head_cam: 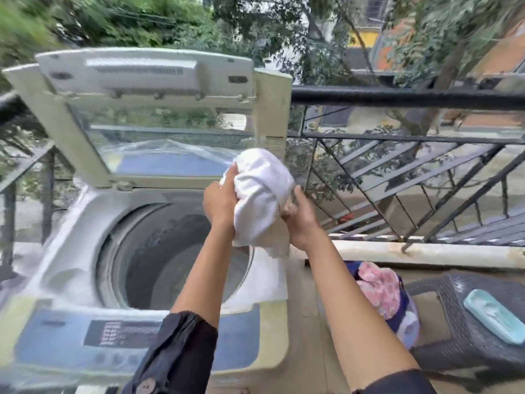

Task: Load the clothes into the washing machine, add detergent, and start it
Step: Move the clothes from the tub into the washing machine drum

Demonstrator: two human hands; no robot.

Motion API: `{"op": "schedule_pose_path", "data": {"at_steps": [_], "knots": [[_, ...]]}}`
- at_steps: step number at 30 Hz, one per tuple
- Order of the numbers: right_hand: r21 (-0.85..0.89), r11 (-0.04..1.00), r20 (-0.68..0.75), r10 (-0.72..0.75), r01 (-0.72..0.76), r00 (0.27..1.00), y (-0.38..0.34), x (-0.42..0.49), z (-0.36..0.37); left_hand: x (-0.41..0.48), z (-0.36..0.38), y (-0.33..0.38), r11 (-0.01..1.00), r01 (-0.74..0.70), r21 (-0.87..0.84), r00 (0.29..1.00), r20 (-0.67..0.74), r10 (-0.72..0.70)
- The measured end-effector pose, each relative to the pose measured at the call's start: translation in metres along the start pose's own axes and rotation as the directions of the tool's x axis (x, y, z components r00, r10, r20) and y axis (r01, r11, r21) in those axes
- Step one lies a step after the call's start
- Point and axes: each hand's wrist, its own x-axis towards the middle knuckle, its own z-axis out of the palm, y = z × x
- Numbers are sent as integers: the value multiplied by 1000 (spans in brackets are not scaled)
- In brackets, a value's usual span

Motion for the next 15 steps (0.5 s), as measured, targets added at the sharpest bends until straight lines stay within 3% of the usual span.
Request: {"op": "schedule_pose_path", "data": {"at_steps": [4, 8, 10, 12, 15], "knots": [[-150, 988, 31, 32, -27, 999, 16, 9, 53, 14, -49, -34, 999, -41, -13, 979, -202, 38], [-103, 990, 147, 108, -94, 983, 35, 17, 90, 29, -80, -56, 996, -51, 78, 960, -271, 71], [-128, 981, 123, 163, -147, 979, 45, 21, 105, 38, -93, -66, 989, -26, 144, 956, -286, 67], [-273, 947, 49, 187, -167, 981, 54, 24, 117, 47, -102, -79, 977, -12, 215, 964, -258, 69], [-452, 881, -41, 136, -139, 990, 63, 25, 124, 53, -108, -95, 960, -14, 280, 985, -163, 62]]}}
